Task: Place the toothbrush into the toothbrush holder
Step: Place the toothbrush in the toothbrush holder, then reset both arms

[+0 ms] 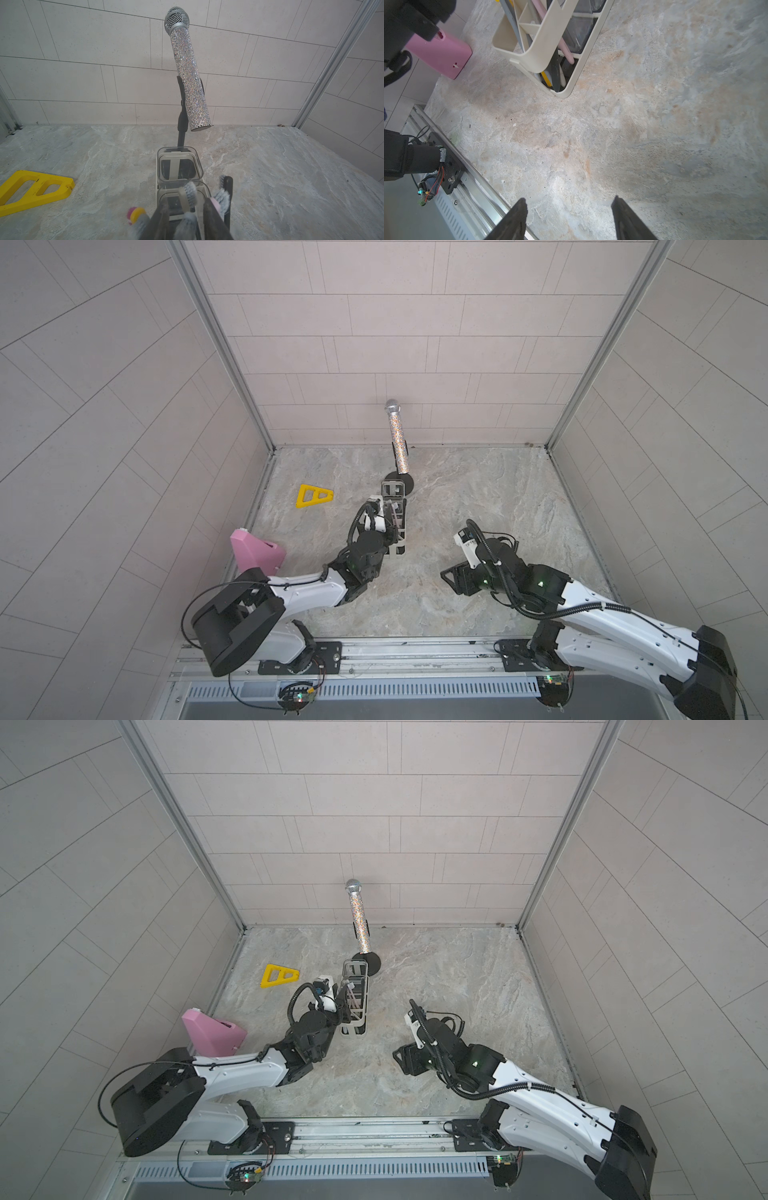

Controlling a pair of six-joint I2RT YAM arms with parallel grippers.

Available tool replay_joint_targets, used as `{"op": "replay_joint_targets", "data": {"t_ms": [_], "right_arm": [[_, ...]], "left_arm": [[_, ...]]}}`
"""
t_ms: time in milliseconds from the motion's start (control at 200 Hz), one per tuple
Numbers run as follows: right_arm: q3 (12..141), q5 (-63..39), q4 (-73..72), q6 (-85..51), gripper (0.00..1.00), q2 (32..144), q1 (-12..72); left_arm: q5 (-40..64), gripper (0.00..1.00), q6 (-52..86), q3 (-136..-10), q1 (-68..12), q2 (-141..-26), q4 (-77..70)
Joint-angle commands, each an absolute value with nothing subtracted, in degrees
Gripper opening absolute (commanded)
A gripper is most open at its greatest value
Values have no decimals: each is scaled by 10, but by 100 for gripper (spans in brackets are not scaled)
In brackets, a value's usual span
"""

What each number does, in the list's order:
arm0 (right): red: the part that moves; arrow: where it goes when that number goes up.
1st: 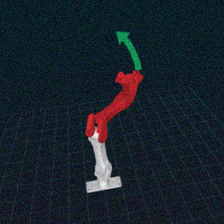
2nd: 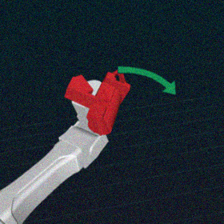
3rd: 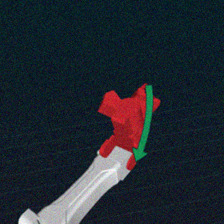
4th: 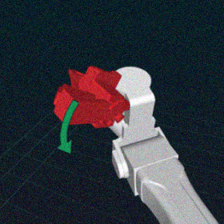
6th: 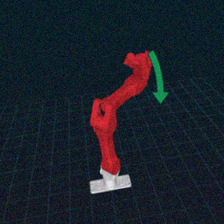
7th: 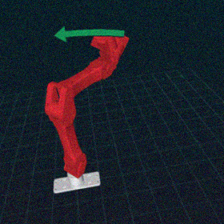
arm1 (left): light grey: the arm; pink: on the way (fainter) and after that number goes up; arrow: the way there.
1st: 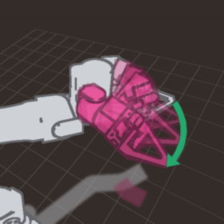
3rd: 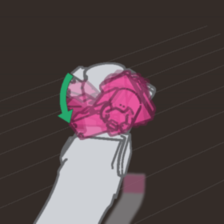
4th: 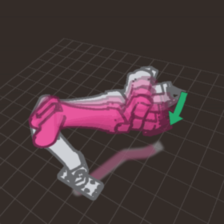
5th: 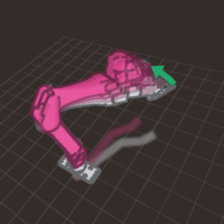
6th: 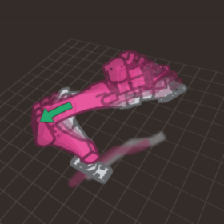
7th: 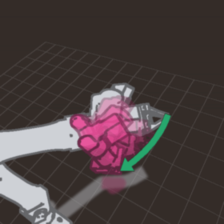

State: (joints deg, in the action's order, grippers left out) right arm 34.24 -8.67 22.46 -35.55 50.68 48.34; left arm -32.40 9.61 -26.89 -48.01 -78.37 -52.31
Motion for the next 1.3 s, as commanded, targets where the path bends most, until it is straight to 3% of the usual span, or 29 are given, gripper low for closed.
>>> {"op": "replay_joint_targets", "data": {"t_ms": [0,140,350,505,751,781,821,901,1006,1106,1191,1296], "right_arm": [[343,-77,220,-356,67,506,483],[343,-78,221,-356,67,506,482],[342,-76,221,-356,67,505,482],[342,-69,223,-358,68,500,481],[354,-46,259,-342,74,480,459],[370,-41,273,-333,76,475,450],[380,-34,289,-323,77,467,432],[386,-27,308,-306,80,450,371],[376,-33,312,-291,84,443,237],[362,-30,278,-273,85,461,118],[341,-25,200,-250,85,507,44],[330,27,92,-224,85,587,-6]], "left_arm": [[-326,33,96,-271,-478,-776,-525],[-326,34,97,-271,-479,-773,-525],[-327,70,104,-274,-478,-744,-490],[-323,82,108,-283,-478,-705,-441],[-332,87,138,-299,-478,-606,-298],[-337,95,142,-300,-478,-585,-267],[-345,100,144,-302,-478,-552,-219],[-385,100,166,-311,-477,-484,-97],[-449,100,213,-348,-473,-414,91],[-526,100,239,-346,-472,-380,172],[-597,100,224,-296,-452,-374,118],[-561,100,20,-182,-419,-392,-107]]}}
